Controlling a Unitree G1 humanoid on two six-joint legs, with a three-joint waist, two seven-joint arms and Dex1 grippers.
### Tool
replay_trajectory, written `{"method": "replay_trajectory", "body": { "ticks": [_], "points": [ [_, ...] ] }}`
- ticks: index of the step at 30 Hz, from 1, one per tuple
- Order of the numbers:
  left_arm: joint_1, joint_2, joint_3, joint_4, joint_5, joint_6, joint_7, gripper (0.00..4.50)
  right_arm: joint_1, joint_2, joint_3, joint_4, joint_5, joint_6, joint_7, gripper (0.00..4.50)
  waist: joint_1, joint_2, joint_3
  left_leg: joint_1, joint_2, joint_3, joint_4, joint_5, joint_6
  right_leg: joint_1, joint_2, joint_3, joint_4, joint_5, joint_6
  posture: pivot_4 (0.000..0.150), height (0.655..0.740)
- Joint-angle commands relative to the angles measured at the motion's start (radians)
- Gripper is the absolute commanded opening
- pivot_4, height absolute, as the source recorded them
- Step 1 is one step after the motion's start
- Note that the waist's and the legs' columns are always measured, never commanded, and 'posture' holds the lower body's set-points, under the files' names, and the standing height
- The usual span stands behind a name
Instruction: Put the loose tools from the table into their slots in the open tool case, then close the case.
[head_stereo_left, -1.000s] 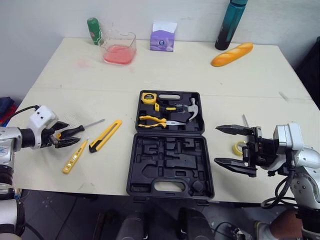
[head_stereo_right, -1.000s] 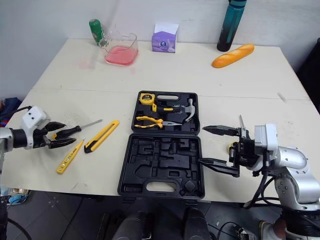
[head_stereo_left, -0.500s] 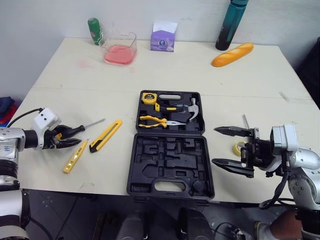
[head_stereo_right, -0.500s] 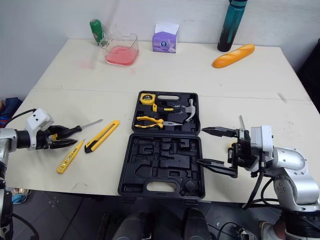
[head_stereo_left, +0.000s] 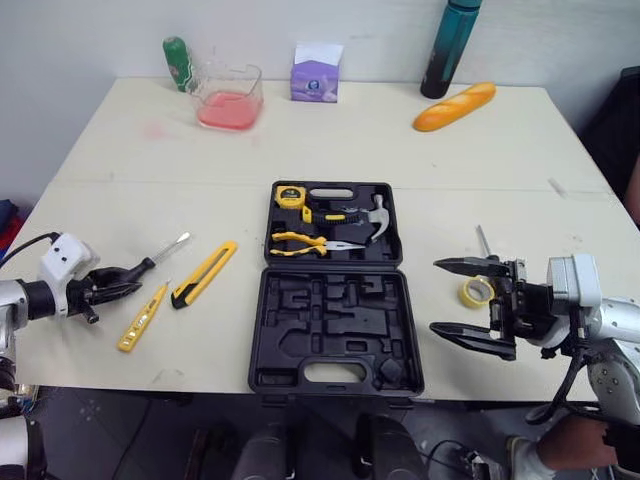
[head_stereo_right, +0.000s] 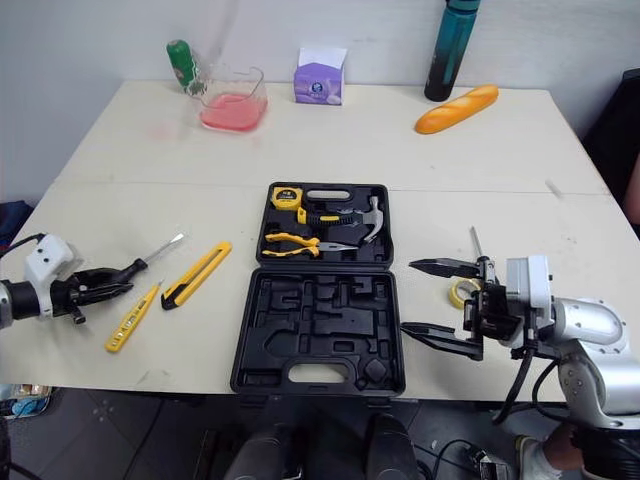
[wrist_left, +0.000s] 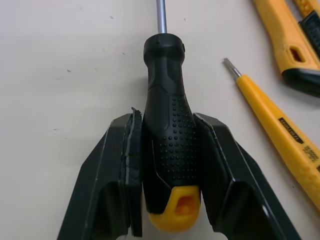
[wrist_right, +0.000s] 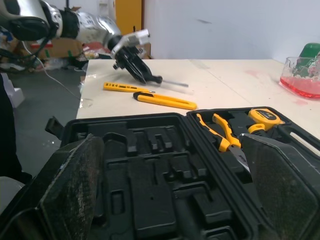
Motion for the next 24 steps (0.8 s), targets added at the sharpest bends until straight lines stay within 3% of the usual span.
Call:
{"method": "replay_trajectory", "body": {
  "ticks": [1, 7, 12, 24],
  "points": [
    [0.021, 0.041, 0.059, -0.189, -0.055, 0.050, 0.007, 1.06, -0.011, -0.027, -0.056, -0.021, 0.001, -0.001, -0.028, 4.50, 0.011, 0.000, 0.000, 0.000, 0.000, 0.000, 0.000, 0.000, 0.000, 0.000, 0.000, 0.000, 0.000, 0.000, 0.000, 0.150, 0.7400],
    [0.040, 0.031, 0.047, -0.498, -0.124, 0.178, -0.006, 1.06, 0.036, -0.062, -0.122, 0.014, -0.024, -0.022, -0.034, 4.50, 0.029, 0.000, 0.000, -0.001, -0.001, 0.000, 0.000, 0.000, 0.000, 0.000, 0.000, 0.000, -0.002, 0.000, 0.000, 0.150, 0.7400],
    [-0.007, 0.022, -0.016, -0.615, -0.135, 0.252, -0.030, 1.06, 0.033, -0.072, -0.142, 0.091, -0.053, -0.075, -0.001, 4.50, 0.031, 0.000, 0.000, 0.000, -0.001, 0.000, 0.000, 0.000, 0.000, 0.002, 0.000, 0.000, -0.002, 0.000, 0.000, 0.150, 0.7400],
    [-0.163, -0.041, -0.315, -0.937, -0.091, 0.524, -0.021, 1.06, 0.123, -0.096, -0.196, 0.125, -0.047, -0.070, 0.052, 4.50, 0.042, 0.000, 0.000, 0.000, 0.000, 0.000, 0.001, 0.000, 0.000, 0.002, 0.001, 0.000, -0.003, 0.000, 0.000, 0.150, 0.7400]
  ]
}}
